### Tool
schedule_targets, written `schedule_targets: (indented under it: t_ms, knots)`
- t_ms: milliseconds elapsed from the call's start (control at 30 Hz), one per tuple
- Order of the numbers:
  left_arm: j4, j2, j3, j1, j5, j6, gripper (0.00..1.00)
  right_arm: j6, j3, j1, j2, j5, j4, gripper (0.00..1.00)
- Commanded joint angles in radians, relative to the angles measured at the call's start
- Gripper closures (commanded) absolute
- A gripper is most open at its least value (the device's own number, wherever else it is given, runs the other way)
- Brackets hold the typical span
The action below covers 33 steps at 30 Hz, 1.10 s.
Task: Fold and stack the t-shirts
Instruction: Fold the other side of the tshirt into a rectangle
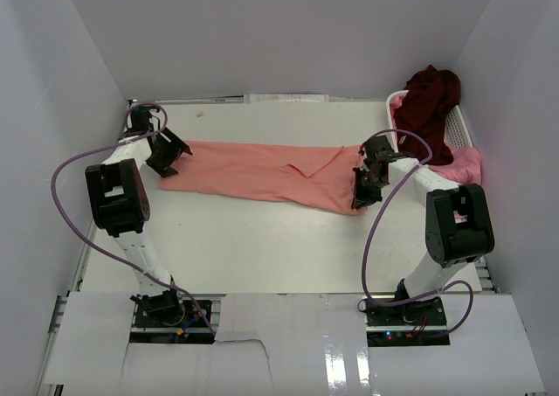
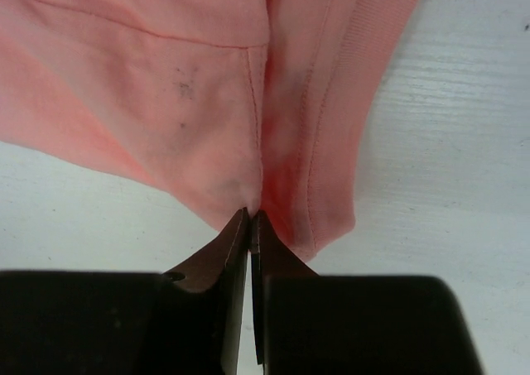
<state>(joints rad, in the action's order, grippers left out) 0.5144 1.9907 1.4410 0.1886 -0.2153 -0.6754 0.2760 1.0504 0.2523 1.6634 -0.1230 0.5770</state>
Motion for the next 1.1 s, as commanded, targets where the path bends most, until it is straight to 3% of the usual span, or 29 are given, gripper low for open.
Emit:
schedule_targets:
  t_ms: [0,900,1067]
  knots:
    - [-0.014,0.008,0.018,-0.015,0.024,0.023,0.14,-0.024,0.014,-0.016,0.006,0.026,0.021,0.92]
    - [-0.010,0.030,-0.024,-0.038,0.194,0.062,0.14,-0.058,0.079,-0.104,0.093,0.118,0.064,0.92]
    - [-0.007,0.020,-0.025,-0.038,0.192,0.062,0.14,-0.057,0.092,-0.105,0.082,0.150,0.073,0.77]
